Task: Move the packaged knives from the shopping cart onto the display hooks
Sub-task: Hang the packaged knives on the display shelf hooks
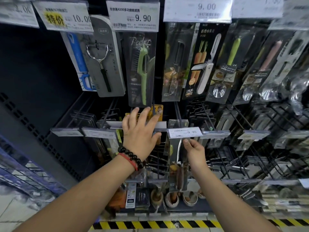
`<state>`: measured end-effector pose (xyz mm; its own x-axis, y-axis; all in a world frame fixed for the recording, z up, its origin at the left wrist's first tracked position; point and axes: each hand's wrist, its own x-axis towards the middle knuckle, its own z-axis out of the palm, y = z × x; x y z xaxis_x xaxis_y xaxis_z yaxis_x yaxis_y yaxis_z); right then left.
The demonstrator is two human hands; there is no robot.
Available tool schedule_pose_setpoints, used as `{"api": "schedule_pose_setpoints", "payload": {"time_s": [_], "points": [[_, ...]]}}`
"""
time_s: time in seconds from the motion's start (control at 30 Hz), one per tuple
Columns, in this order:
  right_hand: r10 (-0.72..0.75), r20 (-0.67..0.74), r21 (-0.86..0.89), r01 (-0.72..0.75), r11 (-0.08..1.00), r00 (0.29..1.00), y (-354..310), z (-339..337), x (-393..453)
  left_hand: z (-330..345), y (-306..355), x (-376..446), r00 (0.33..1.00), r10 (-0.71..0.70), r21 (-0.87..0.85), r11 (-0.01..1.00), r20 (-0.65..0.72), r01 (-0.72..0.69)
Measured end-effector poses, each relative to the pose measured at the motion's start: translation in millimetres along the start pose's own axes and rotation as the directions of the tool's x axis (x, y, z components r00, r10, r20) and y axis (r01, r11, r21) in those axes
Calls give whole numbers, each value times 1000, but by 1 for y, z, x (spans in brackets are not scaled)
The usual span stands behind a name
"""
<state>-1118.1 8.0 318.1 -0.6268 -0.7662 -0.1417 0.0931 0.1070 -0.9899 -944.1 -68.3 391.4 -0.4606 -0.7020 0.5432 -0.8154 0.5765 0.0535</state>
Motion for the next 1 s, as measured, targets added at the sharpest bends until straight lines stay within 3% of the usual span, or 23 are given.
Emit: {"api": "schedule_pose_setpoints", "payload": {"time_s": [0.23, 0.47, 0.6, 0.87, 1.0], "points": [[-7, 28, -26, 7, 1000, 1000, 7, 0, 1, 6, -2, 4, 998, 23, 39, 999, -52, -21], [2, -67, -21, -4, 1000, 998, 8, -3, 8, 5, -3, 4, 999, 11, 37, 999, -53, -9], [-10, 11, -63, 11, 998, 1000, 6, 0, 10, 5, -3, 3, 998, 14, 34, 999, -67, -12], [-108, -9, 45, 108, 993, 994, 2, 6, -5, 7, -4, 3, 995, 30, 42, 999, -94, -26], [-69, -50, 56, 72, 996, 996, -3, 8, 2, 7, -4, 3, 996, 28, 44, 999, -83, -24]]}}
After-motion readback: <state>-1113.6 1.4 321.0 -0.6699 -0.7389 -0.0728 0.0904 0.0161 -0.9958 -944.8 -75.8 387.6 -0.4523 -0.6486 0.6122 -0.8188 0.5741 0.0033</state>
